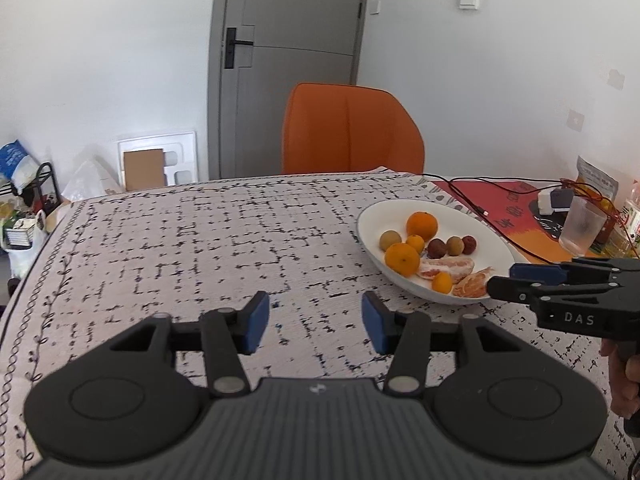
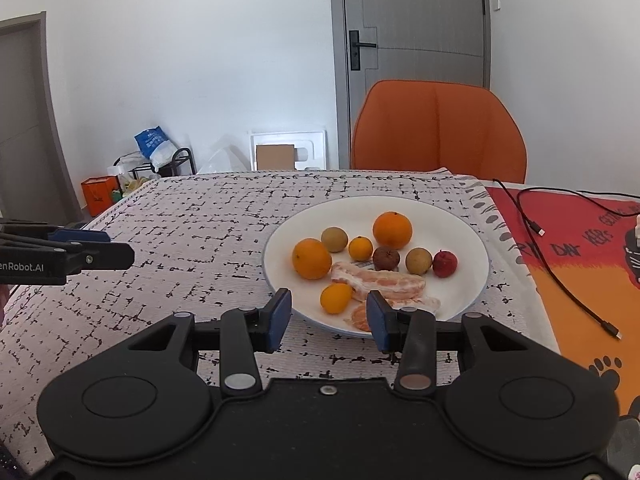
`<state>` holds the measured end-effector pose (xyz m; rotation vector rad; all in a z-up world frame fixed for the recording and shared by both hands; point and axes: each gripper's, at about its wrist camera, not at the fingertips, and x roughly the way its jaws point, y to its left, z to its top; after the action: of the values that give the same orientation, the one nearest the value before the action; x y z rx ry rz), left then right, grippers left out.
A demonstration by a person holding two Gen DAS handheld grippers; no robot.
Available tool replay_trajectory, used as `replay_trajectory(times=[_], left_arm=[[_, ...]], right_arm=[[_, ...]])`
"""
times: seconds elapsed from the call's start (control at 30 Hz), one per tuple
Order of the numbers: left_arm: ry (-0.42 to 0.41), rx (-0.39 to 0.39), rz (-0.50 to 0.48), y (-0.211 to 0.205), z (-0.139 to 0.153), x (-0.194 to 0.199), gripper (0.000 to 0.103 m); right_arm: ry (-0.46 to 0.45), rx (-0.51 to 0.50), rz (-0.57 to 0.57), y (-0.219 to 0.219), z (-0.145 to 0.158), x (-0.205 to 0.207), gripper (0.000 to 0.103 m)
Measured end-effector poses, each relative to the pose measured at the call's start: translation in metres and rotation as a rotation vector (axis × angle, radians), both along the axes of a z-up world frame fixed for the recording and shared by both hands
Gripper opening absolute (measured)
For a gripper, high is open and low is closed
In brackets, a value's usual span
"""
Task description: Organize fruits
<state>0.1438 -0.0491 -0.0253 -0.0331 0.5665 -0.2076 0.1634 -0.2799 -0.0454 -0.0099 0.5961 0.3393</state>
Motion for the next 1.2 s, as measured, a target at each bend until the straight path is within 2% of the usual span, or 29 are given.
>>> replay_trajectory(times=[0.1, 0.17, 0.3, 0.37, 0.53, 0.73, 1.2], left_arm=[[-0.017, 0.003, 0.024, 0.005, 0.004, -0.007, 0.07], [-0.028, 0.007, 0.036, 0.007, 0.007, -0.013, 0.075], [-0.041, 0.005, 0.057, 0.013, 0.013, -0.026, 0.086], [-0.041, 0.003, 0.073, 0.016, 0.016, -0.033, 0.089], [-0.057, 0.011, 0.113, 0.022, 0.024, -0.05, 0.095], [-0.072, 0.031, 0.138, 0.028, 0.034, -0.069, 0.103], [-0.094, 0.035, 0.175, 0.042, 0.05, -0.101, 0.103]], right_arm=[[-0.007, 0.005, 0.001, 0.001, 0.004, -0.006, 0.047], [-0.013, 0.011, -0.005, 0.001, 0.007, -0.01, 0.054], [-0.027, 0.023, -0.001, 0.003, 0.013, -0.019, 0.076], [-0.038, 0.022, -0.003, 0.004, 0.016, -0.025, 0.079], [-0.051, 0.039, -0.006, 0.006, 0.025, -0.039, 0.1], [-0.064, 0.048, -0.006, 0.008, 0.035, -0.055, 0.103], [-0.075, 0.07, -0.029, 0.011, 0.053, -0.079, 0.103]])
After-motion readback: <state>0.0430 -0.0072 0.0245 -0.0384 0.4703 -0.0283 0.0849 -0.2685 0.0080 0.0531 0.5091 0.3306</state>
